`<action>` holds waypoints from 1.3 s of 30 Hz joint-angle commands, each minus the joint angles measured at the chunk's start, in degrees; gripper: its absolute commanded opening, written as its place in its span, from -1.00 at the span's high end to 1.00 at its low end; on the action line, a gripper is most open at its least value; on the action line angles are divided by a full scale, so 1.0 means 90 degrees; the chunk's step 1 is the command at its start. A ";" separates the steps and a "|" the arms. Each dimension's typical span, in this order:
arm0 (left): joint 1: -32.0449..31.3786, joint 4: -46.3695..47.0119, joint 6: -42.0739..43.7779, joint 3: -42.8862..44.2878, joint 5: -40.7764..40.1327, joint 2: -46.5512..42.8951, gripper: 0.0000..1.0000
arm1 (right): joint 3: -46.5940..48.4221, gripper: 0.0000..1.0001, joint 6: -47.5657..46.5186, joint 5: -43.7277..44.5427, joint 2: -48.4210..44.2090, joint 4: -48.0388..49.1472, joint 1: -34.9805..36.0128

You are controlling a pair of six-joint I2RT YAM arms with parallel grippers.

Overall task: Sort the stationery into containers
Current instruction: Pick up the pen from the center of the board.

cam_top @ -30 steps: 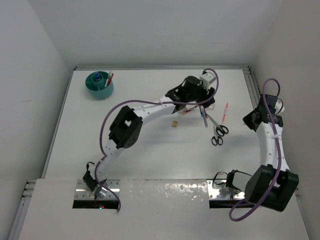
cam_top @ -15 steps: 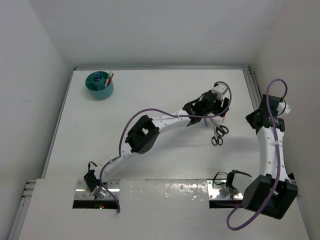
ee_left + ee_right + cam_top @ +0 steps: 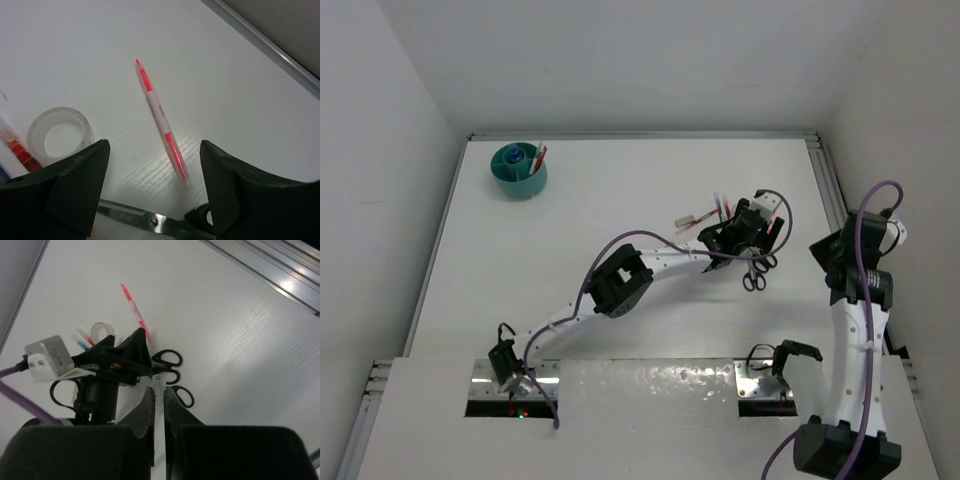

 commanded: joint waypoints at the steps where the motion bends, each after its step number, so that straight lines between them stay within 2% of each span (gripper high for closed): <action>1: -0.0102 0.0163 0.0158 0.0256 -0.0102 0.0050 -0.39 | -0.0095 1.00 -0.0207 -0.0073 -0.0250 -0.0142 0.0084; 7: -0.0053 -0.0130 -0.0018 0.0353 0.0172 0.0206 -0.22 | -0.0144 1.00 -0.0315 -0.0122 -0.0387 -0.0181 0.0142; 22: 0.0054 -0.1224 -0.0506 0.0471 0.0446 0.0431 -0.04 | -0.0251 1.00 -0.0481 0.0064 -0.0504 -0.0172 0.0172; 29: 0.0123 -0.1332 -0.0478 0.0373 0.0465 0.0353 0.45 | -0.0251 1.00 -0.0501 0.0132 -0.0524 -0.0191 0.0181; 39: 0.0132 -0.1136 0.0498 -0.0524 0.0719 -0.0358 0.75 | -0.0319 1.00 -0.0432 0.0074 -0.0572 -0.0113 0.0181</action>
